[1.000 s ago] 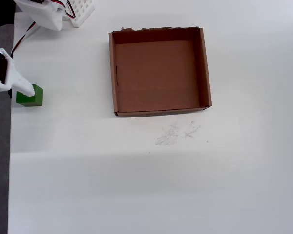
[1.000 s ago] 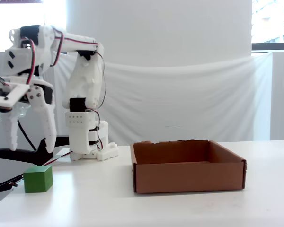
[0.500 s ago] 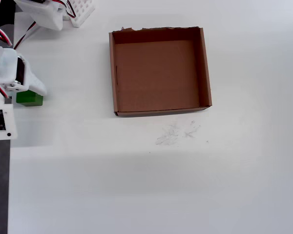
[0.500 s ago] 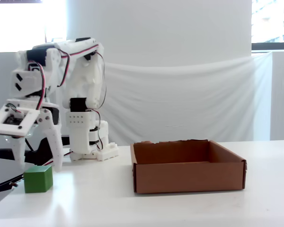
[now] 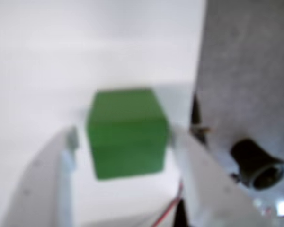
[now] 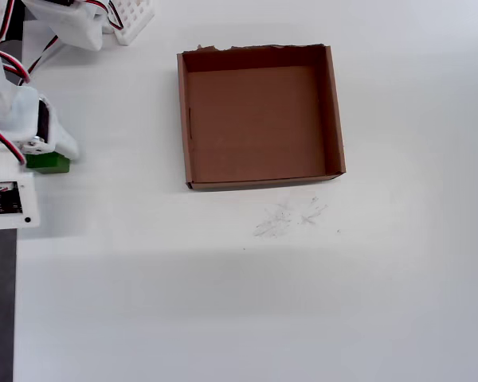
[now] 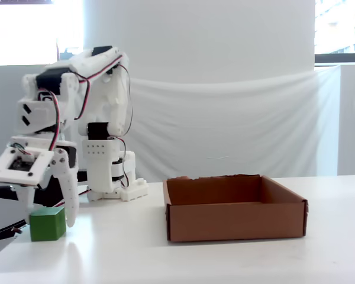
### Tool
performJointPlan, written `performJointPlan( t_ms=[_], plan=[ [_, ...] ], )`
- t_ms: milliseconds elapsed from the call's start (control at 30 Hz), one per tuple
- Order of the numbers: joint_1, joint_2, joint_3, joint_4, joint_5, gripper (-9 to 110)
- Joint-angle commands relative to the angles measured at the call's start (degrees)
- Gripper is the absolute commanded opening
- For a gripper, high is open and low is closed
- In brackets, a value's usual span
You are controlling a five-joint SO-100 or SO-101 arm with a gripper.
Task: Grasp a green cube and put it in a box.
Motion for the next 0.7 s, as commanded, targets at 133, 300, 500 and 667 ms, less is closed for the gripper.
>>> performJointPlan(
  t_ms=[133,300,500,667],
  plan=[
    [-1.6,0.3,2.5,-4.0,-0.2,22],
    [-1.8,0.9,3.0,-3.8,0.2,18],
    [-1.8,1.1,3.6,-4.7,0.4,16],
    [-1.8,1.4,3.6,-5.0,0.9,16]
  ],
)
